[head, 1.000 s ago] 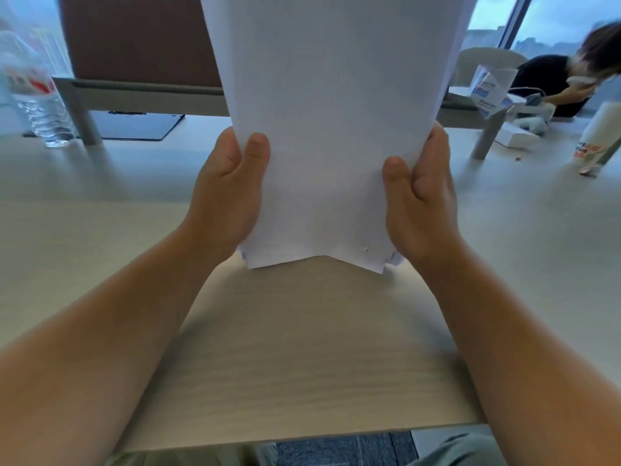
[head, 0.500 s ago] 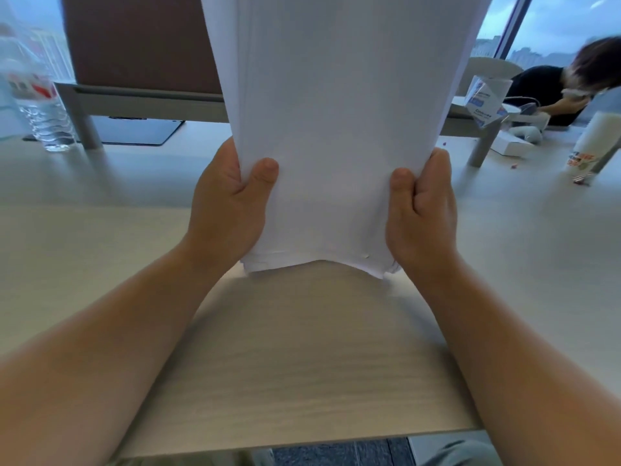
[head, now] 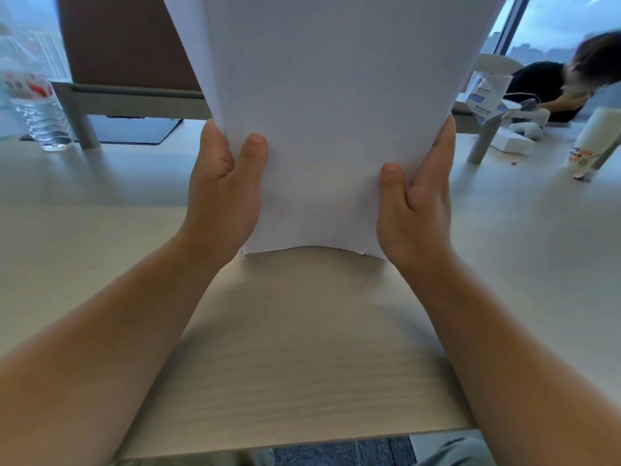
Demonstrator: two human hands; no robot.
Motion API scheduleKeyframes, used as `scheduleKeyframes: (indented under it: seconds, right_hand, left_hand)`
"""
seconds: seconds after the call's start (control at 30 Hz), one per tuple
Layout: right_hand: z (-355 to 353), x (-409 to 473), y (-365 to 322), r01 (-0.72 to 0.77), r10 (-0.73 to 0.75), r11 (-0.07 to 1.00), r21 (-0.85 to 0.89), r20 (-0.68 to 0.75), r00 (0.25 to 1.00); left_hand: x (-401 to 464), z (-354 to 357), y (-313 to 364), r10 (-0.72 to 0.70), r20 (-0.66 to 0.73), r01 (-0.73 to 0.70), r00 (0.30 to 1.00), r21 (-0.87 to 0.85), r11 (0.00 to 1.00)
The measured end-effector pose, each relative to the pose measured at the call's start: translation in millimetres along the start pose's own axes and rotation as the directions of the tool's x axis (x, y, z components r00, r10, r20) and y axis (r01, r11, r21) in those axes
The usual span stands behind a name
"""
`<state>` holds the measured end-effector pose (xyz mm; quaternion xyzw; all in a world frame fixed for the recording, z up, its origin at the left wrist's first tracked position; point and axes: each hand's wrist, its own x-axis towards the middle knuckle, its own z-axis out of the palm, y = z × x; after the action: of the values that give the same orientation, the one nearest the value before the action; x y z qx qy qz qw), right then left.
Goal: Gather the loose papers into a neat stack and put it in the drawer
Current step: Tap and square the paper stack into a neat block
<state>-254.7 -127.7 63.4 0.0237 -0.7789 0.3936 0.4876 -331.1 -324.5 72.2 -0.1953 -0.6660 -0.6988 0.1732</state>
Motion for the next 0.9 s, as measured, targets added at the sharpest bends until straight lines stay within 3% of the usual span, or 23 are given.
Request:
scheduleKeyframes:
  seconds: [0.13,0.37,0.5,0.6,0.77,0.83,0.9]
  right_hand:
    - [-2,1,3,0.008,-0.007,0.996,-0.091,0.006,1.0]
    - [0,-2,9,-0.033,0.034,0.996,-0.084,0.002,0.999]
    - [0,-1,7,-0.105,0.107,0.991,-0.085,0.017,0.994]
    - [1,0,6,-0.179,0.179,0.984,-0.011,0.06,0.982]
    - [4,0,16,-0.312,0.306,0.948,0.067,0.08,0.949]
    - [4,2,24,-0.4,0.387,0.906,0.138,0.113,0.915]
    - [3,4,32,-0.511,0.483,0.8,0.314,0.168,0.859]
  left_hand:
    - [3,-2,2,0.041,-0.03,-0.04,0.999,0.043,0.998]
    - [2,-4,3,0.041,0.001,-0.041,0.999,0.071,0.997]
    - [3,-8,0,-0.086,0.054,0.091,0.995,-0.096,0.991]
    - [2,-10,-6,-0.115,0.122,0.124,0.986,-0.069,0.99]
    - [-1,-13,-10,0.091,0.072,-0.101,0.993,0.149,0.984]
    - [-1,-12,-11,0.074,0.03,-0.078,0.997,0.136,0.988]
    - [-1,-10,-12,0.03,-0.032,-0.027,0.999,0.087,0.996]
